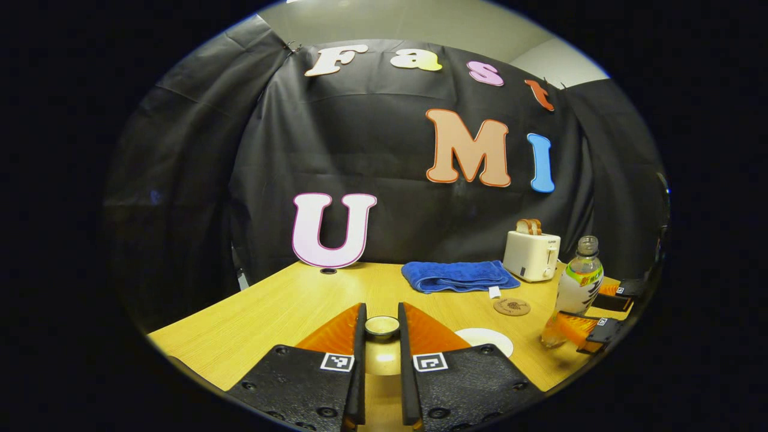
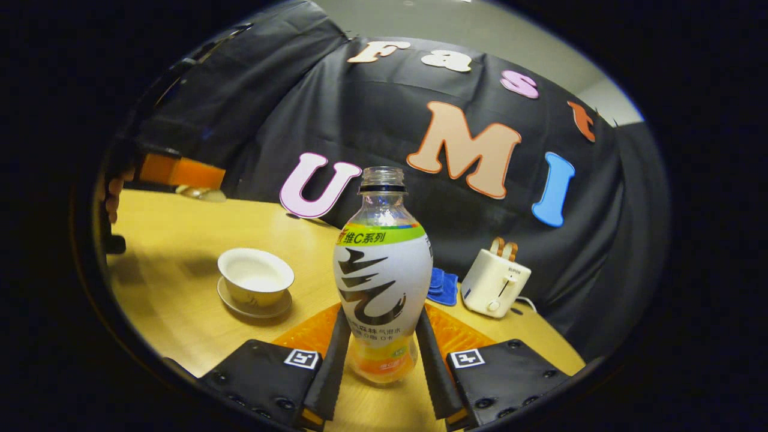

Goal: Open the teacup lid with one hand, grasp the water bottle and pour water into the teacup with the other hand; after pouring, place the water bottle on the coaster and then close the teacup lid.

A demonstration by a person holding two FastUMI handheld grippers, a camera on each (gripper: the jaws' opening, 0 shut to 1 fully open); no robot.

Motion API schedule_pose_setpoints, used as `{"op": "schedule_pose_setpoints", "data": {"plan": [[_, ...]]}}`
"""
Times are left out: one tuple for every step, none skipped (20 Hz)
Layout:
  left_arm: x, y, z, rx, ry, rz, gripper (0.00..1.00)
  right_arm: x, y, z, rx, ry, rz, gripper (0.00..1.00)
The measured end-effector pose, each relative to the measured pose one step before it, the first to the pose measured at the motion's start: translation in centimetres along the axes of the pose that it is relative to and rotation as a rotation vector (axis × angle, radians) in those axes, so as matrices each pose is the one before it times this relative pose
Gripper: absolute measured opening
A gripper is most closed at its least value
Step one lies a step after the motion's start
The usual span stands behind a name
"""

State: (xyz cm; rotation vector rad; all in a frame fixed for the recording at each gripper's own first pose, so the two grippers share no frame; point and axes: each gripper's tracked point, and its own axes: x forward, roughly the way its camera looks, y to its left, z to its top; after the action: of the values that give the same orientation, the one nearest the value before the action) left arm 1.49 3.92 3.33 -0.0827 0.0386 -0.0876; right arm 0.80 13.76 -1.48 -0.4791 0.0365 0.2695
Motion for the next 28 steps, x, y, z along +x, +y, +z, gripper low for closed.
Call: {"op": "schedule_pose_setpoints", "data": {"plan": [[-0.011,0.126,0.084,0.00143,0.00179,0.00134,0.21,0.174,0.180,-0.189,-0.04361,0.00000,0.00280,0.64],[-0.068,0.357,-0.052,0.00284,-0.00242,0.00695,0.21,0.224,0.221,-0.214,-0.04107,0.00401,0.00409,0.64],[-0.002,0.348,0.225,0.00472,-0.00571,0.00934,0.21,0.209,0.128,-0.164,-0.04260,0.00143,0.00201,0.63],[-0.134,0.446,0.006,0.00519,-0.00064,0.00794,0.21,0.174,-0.069,-0.049,-0.04704,0.00013,-0.00529,0.63],[0.016,0.263,0.060,0.00175,-0.00015,0.00230,0.21,0.134,0.028,0.030,-0.04998,-0.00136,-0.00753,0.63],[0.043,0.228,0.040,-0.00441,-0.00075,0.00395,0.20,-0.018,-0.082,0.092,-0.04633,0.00032,-0.00782,0.63],[-0.059,0.368,0.201,-0.00195,0.00001,0.00465,0.21,-0.033,0.158,-0.031,-0.03856,-0.00184,-0.00135,0.63],[-0.080,0.405,0.181,0.00058,-0.00619,0.00778,0.21,0.022,-0.016,0.030,-0.03543,-0.00213,-0.00137,0.63],[-0.044,0.346,0.289,0.00500,-0.00582,0.00795,0.21,0.000,-0.108,0.005,-0.03352,-0.00221,-0.00093,0.65],[-0.067,0.269,0.121,0.00613,-0.00451,0.00513,0.21,0.003,-0.012,0.070,-0.03215,-0.00313,-0.00218,0.64],[-0.038,0.161,0.198,0.00059,-0.00312,0.00235,0.21,0.079,-0.124,0.019,-0.03371,-0.00286,-0.00499,0.64],[-0.044,0.055,0.114,-0.00483,-0.00267,-0.00316,0.21,-0.012,-0.090,0.077,-0.03711,-0.00308,-0.00444,0.64],[-0.049,0.024,0.130,-0.00554,-0.00051,-0.00071,0.20,0.078,-0.109,0.102,-0.04176,-0.00365,-0.00527,0.63],[-0.046,0.115,0.076,-0.00136,-0.00164,0.00068,0.21,0.038,-0.080,0.115,-0.04564,-0.00551,-0.00445,0.64],[-0.017,0.127,0.037,-0.00023,0.00107,0.00123,0.21,0.073,-0.085,-0.007,-0.04564,-0.00326,-0.00481,0.65],[-0.087,0.090,0.023,0.00029,-0.00062,0.00142,0.21,0.088,-0.045,-0.022,-0.03912,-0.00128,-0.00398,0.65],[0.009,0.096,0.190,-0.00022,-0.00266,0.00166,0.21,0.102,0.081,-0.011,-0.02997,-0.00139,0.00151,0.65],[-0.060,0.052,0.114,0.00150,-0.00261,-0.00063,0.21,-0.016,0.062,0.003,-0.02452,0.00185,0.00418,0.63],[-0.053,-0.055,0.075,0.00236,-0.00151,-0.00057,0.21,-0.008,-0.039,-0.144,-0.02604,0.00109,0.00310,0.64],[-0.048,0.045,0.111,0.00204,-0.00314,-0.00106,0.21,-0.045,-0.073,-0.007,-0.03039,0.00198,-0.00221,0.64],[-0.070,0.024,0.107,0.00146,-0.00221,-0.00023,0.21,0.145,0.103,-0.077,-0.03377,0.00176,-0.00544,0.63],[-0.004,0.095,0.051,0.00086,-0.00109,0.00000,0.21,0.134,0.138,-0.088,-0.03260,-0.00099,-0.00449,0.63],[0.007,0.008,0.060,-0.00218,-0.00025,-0.00244,0.21,0.141,0.284,0.029,-0.03079,-0.00230,-0.00534,0.63],[0.003,0.004,0.081,-0.00421,0.00039,-0.00200,0.20,-0.122,0.151,0.116,-0.02753,-0.00326,-0.00208,0.63],[-0.010,0.022,-0.079,-0.00447,0.00375,-0.00146,0.21,0.134,-0.009,0.031,-0.02559,-0.00388,-0.00102,0.63],[-0.054,0.161,0.039,-0.00379,-0.00061,0.00119,0.21,-0.049,0.071,0.176,-0.02582,-0.00511,-0.00259,0.63],[-0.032,0.143,0.129,-0.00125,-0.00152,0.00166,0.21,0.089,-0.005,0.035,-0.02573,-0.00604,-0.00297,0.64],[-0.036,0.026,0.053,-0.00029,0.00052,0.00160,0.21,0.062,-0.013,0.086,-0.02263,-0.00360,-0.00123,0.64]]}}
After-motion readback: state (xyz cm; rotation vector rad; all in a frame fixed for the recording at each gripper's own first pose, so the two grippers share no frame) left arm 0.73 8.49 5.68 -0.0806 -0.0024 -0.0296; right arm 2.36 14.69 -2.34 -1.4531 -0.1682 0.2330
